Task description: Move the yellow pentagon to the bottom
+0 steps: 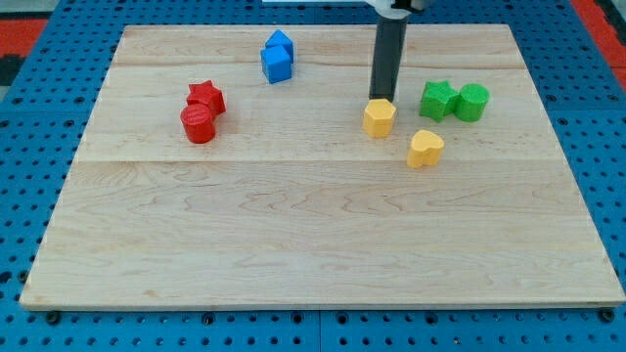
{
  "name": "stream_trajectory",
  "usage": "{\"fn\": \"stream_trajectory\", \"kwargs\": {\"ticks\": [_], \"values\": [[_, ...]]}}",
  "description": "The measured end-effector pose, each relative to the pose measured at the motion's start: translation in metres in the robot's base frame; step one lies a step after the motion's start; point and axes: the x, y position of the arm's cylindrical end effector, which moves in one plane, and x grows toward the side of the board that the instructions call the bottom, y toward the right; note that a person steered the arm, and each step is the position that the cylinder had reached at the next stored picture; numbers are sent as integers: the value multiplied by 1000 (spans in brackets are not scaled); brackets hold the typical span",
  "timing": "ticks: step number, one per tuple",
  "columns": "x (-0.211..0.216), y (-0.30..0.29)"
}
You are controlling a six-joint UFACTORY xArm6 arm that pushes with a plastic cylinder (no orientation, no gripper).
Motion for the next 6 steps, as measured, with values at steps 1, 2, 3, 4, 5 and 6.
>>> {"fn": "stream_trajectory", "kwargs": {"ticks": [1,2,3,4,5,6], "values": [[-11,3],[-16,3],[15,3],[50,4],[29,4],[-2,-1]]}}
